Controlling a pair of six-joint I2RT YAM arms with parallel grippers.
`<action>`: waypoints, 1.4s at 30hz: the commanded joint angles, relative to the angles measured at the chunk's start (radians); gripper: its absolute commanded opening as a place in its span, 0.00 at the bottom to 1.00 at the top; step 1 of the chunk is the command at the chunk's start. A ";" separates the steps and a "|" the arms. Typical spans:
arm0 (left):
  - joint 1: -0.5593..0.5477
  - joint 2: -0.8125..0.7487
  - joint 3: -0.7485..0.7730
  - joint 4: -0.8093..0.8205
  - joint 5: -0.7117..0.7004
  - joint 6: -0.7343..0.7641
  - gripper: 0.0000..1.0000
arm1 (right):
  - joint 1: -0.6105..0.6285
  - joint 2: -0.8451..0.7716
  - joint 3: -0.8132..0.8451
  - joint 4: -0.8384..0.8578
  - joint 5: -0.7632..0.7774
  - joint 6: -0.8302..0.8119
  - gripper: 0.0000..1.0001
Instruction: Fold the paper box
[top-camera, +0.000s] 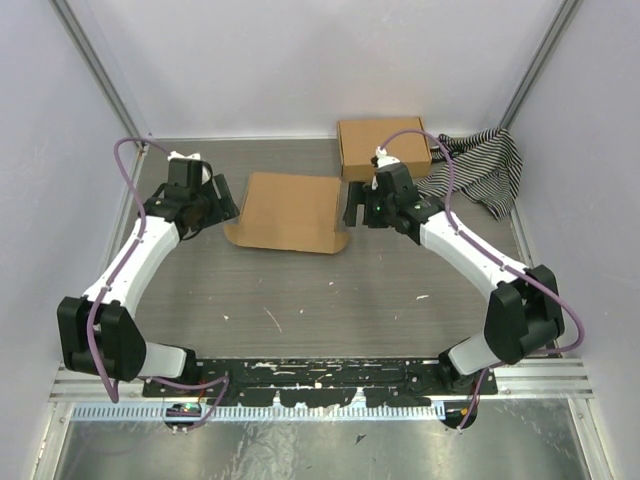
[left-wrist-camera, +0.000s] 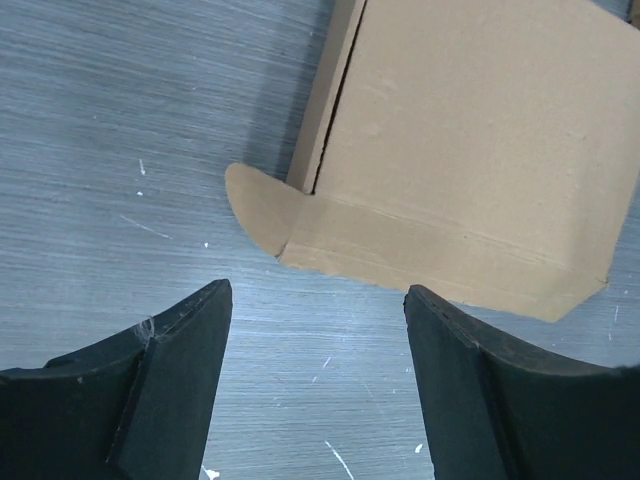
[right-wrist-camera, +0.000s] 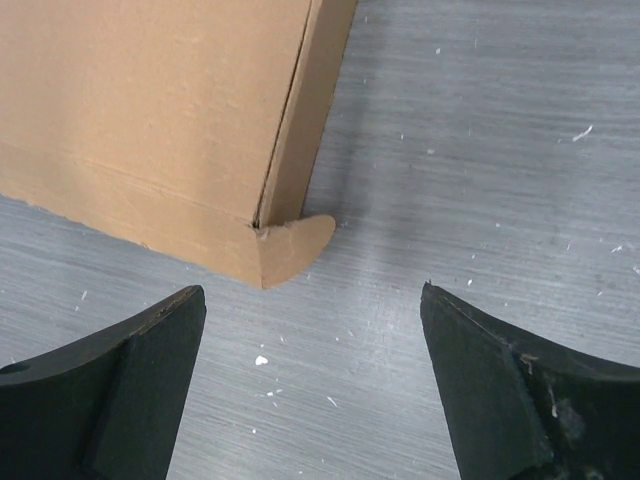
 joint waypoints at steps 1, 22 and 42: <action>0.005 -0.024 -0.024 -0.001 -0.031 0.017 0.78 | 0.000 -0.088 -0.053 0.038 -0.017 0.007 0.94; 0.026 0.282 0.026 0.335 -0.061 -0.080 0.98 | 0.042 0.027 -0.217 0.416 -0.116 0.045 1.00; 0.009 0.022 -0.372 0.377 0.199 -0.221 0.82 | 0.051 0.012 -0.291 0.353 -0.124 -0.024 1.00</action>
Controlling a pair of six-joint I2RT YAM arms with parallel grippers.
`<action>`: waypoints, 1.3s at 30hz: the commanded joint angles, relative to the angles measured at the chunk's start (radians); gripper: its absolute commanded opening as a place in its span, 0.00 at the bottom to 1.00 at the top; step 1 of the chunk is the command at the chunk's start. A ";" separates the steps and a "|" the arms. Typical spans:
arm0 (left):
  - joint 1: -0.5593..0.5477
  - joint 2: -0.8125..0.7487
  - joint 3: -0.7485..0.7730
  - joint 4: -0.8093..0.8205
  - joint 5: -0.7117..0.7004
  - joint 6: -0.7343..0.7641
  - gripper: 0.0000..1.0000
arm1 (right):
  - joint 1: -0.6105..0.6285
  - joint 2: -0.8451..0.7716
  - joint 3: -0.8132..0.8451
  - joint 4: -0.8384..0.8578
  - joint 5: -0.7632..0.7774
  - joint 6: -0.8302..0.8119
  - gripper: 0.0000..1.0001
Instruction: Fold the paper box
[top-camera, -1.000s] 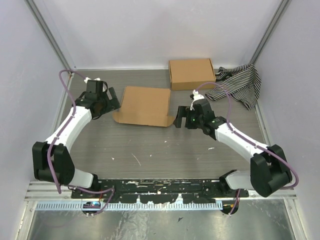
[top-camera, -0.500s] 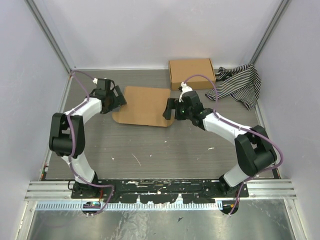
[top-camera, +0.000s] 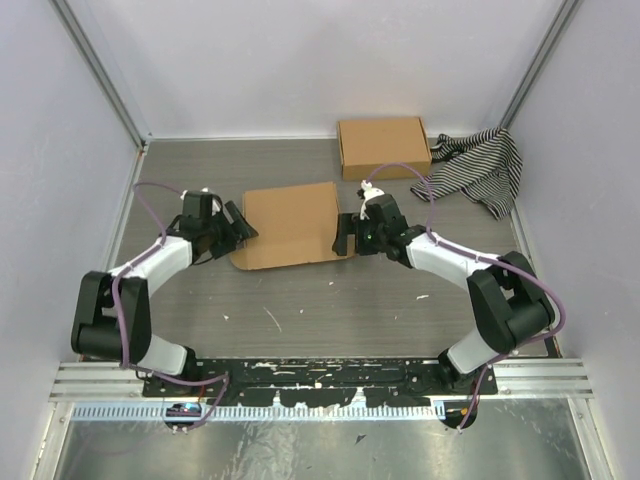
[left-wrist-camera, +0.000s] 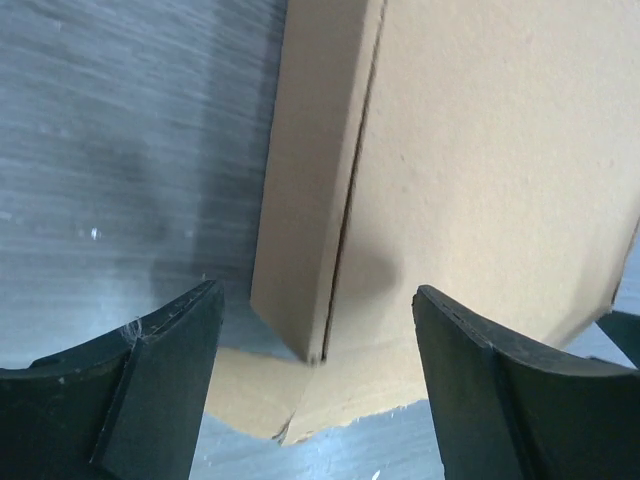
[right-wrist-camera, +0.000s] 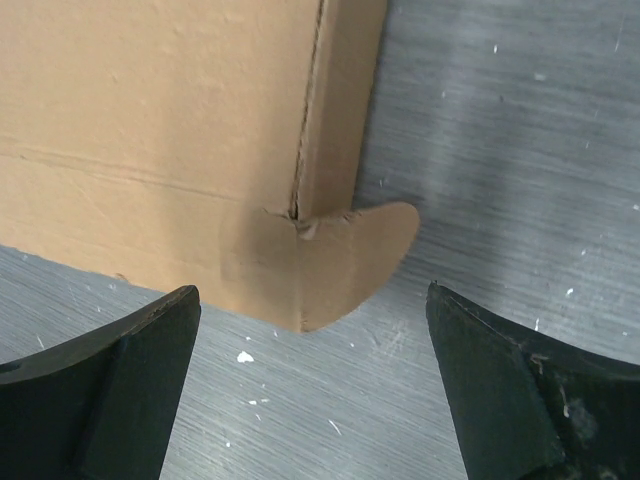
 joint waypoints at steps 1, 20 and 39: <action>-0.010 -0.137 -0.042 -0.082 -0.001 0.014 0.82 | 0.005 -0.053 -0.015 0.026 -0.015 -0.016 1.00; -0.056 -0.396 -0.130 -0.204 -0.045 0.046 0.80 | 0.051 -0.055 -0.050 0.066 0.036 -0.047 0.95; -0.150 -0.231 -0.047 -0.236 -0.184 0.138 0.77 | 0.128 0.015 0.020 0.029 0.143 -0.057 0.92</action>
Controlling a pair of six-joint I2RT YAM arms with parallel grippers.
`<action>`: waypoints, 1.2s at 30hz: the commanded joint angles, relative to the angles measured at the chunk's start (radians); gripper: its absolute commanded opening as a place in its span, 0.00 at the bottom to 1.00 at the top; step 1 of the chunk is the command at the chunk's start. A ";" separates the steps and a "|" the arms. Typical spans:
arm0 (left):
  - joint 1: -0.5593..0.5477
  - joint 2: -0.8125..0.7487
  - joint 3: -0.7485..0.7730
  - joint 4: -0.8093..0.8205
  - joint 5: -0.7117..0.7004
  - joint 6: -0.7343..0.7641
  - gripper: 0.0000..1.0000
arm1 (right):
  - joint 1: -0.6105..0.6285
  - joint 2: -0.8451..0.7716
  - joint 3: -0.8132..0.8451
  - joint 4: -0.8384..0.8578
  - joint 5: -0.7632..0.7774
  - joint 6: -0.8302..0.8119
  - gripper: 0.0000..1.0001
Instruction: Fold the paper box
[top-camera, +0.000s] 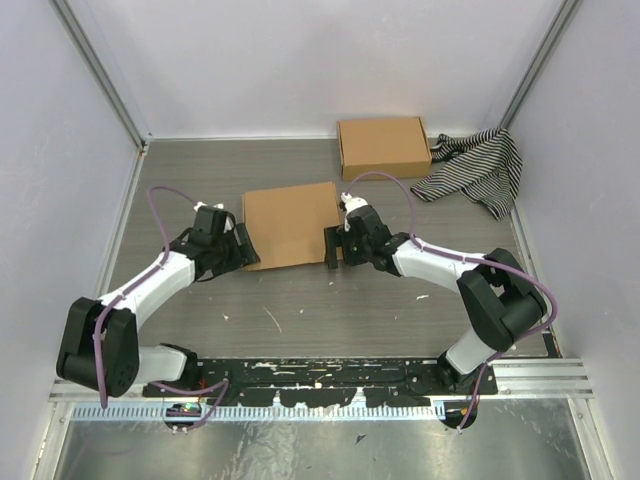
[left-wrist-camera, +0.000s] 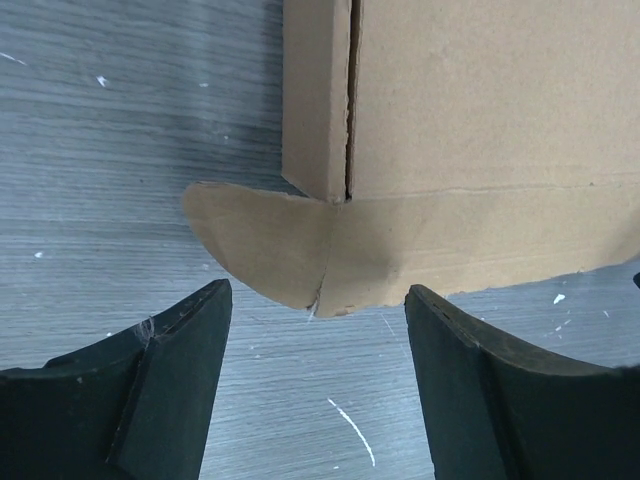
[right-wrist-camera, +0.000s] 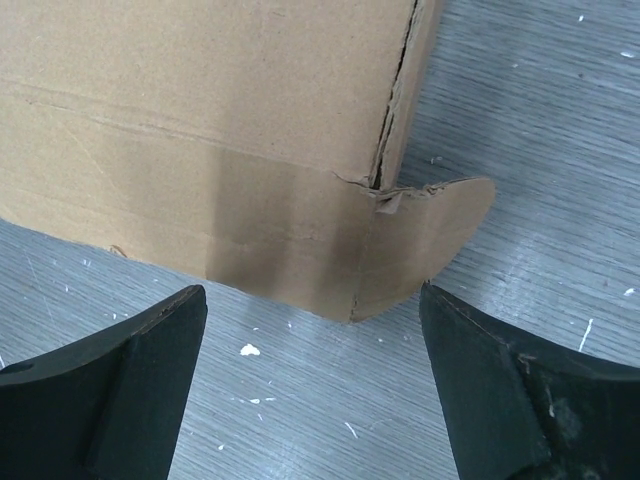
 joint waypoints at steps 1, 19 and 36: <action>-0.004 -0.028 0.049 -0.012 -0.073 0.044 0.77 | 0.005 -0.022 0.038 0.026 0.036 -0.011 0.92; -0.007 0.073 0.064 0.087 -0.041 0.101 0.76 | 0.005 0.039 0.065 0.054 -0.057 -0.017 0.91; -0.018 0.045 0.035 0.113 0.057 0.080 0.66 | 0.006 -0.012 0.045 0.055 -0.133 -0.018 0.80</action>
